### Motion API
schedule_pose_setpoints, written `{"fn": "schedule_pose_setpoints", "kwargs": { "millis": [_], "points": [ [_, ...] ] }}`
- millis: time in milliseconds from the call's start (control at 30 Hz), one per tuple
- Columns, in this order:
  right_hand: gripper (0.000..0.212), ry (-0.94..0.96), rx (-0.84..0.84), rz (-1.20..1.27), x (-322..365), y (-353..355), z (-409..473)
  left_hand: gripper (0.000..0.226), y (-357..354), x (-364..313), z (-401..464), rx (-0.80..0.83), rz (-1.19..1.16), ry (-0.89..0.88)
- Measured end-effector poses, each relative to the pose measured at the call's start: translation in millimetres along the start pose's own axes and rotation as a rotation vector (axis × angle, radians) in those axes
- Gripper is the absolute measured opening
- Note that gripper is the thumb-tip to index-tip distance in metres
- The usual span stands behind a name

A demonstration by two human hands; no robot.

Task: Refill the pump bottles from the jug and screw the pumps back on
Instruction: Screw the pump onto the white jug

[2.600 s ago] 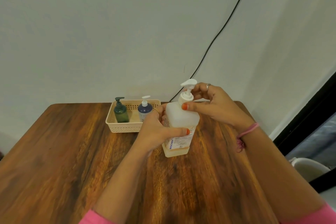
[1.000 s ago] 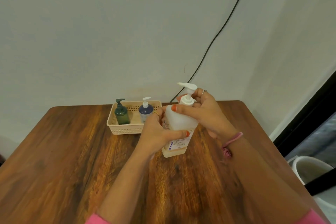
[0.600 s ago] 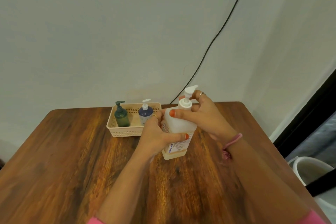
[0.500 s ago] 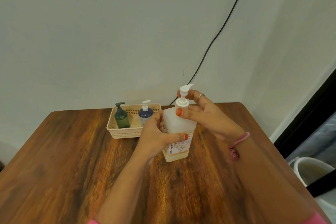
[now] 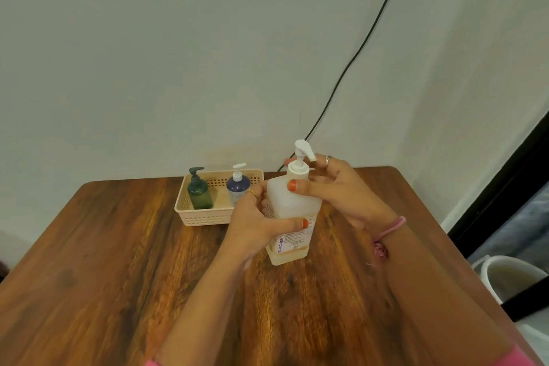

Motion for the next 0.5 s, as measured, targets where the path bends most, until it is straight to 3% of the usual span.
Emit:
{"fn": "schedule_pose_setpoints", "kwargs": {
  "millis": [67, 133, 233, 300, 367, 433, 500],
  "points": [
    [0.042, 0.012, -0.158, -0.059, -6.0, 1.4, 2.9, 0.074, -1.3, -1.0, -0.3, -0.002, 0.012, -0.012],
    [0.053, -0.007, -0.198, -0.092, -13.4, 0.2, 5.1, 0.073, -1.9, -0.8, 0.2, -0.002, 0.022, -0.018],
    [0.059, -0.07, 0.03, 0.054, -10.9, -3.6, 1.2, 0.077, -0.2, 2.6, 1.4, -0.006, 0.0, 0.004],
    [0.05, -0.045, 0.066, 0.047, -2.8, -1.9, -2.6, 0.077, -0.7, 3.5, 1.3, -0.003, -0.006, 0.005],
    [0.042, -0.014, -0.078, 0.005, -3.6, 2.0, -0.2, 0.076, -3.2, 3.4, 1.0, 0.002, -0.002, 0.0],
    [0.051, -0.018, -0.209, -0.046, -11.3, 2.1, 2.3, 0.075, -5.4, 4.5, 1.1, 0.006, 0.0, -0.003],
    [0.062, -0.05, -0.182, -0.043, -16.7, 0.3, 3.6, 0.074, -5.5, 5.5, 0.7, 0.007, -0.004, 0.003]
  ]
}}
Point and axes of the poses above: each hand's wrist, its own z-axis towards the middle knuckle, its own y-axis out of the back of the hand, x = y × z, the point moved 7 cm from there along z, towards the middle knuckle, and after that the axes turned 1 degree about -z, right-handed, at the moved point
